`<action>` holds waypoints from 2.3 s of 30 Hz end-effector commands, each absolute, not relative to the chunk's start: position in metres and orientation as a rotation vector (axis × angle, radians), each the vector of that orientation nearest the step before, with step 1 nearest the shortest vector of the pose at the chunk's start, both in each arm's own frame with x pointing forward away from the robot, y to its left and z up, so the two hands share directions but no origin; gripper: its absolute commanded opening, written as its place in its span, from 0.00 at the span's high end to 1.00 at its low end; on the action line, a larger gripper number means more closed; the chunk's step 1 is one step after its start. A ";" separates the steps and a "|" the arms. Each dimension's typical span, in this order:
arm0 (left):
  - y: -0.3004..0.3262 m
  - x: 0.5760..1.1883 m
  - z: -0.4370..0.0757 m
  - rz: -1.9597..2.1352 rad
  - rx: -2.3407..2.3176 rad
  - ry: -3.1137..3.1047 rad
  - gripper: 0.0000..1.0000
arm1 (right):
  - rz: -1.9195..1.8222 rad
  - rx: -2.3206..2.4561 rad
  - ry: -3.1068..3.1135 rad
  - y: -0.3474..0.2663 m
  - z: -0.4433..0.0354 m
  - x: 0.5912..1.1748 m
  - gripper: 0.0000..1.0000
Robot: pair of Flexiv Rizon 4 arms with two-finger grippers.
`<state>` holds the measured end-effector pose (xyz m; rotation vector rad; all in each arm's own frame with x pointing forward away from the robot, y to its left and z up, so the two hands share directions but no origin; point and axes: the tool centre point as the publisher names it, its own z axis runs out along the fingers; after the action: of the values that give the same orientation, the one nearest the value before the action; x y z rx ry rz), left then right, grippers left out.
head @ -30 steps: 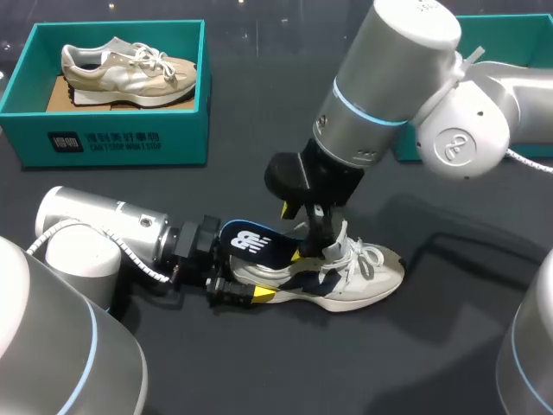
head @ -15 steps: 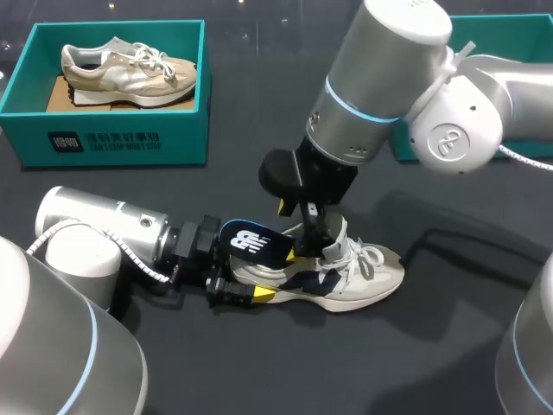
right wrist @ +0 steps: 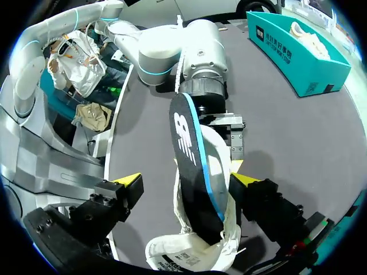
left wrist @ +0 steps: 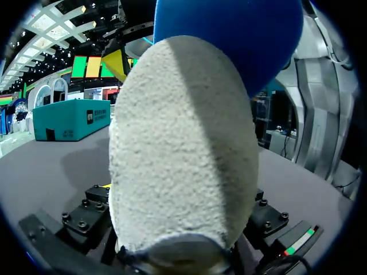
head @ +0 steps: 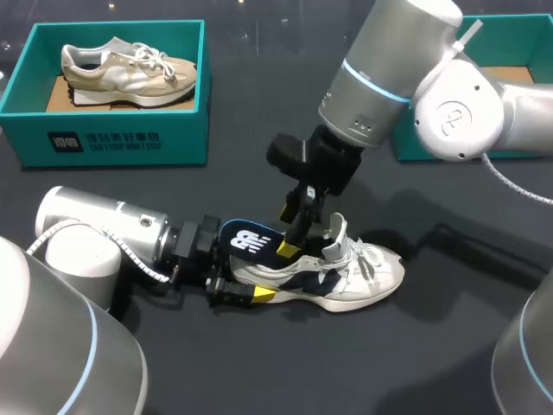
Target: Take the shoe out of the shoebox, open the shoe tongue, remove and reinsert the insole, then place the shoe into the shoebox
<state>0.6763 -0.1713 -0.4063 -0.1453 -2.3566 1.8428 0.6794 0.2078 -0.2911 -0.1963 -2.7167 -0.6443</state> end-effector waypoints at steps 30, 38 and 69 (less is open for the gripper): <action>-0.172 0.676 -0.406 1.844 -0.144 -2.357 1.00 | -0.716 -0.246 -2.515 0.218 -0.320 0.668 0.54; -0.172 0.676 -0.406 1.844 -0.144 -2.357 1.00 | -0.734 -0.224 -2.498 0.223 -0.325 0.672 0.60; -0.172 0.676 -0.406 1.844 -0.144 -2.357 1.00 | -0.769 -0.019 -2.566 0.251 -0.294 0.673 1.00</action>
<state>0.6763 -0.1713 -0.4060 -0.1453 -2.3560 1.8437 0.6731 0.2495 -0.2941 -0.0188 -2.5651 -0.7694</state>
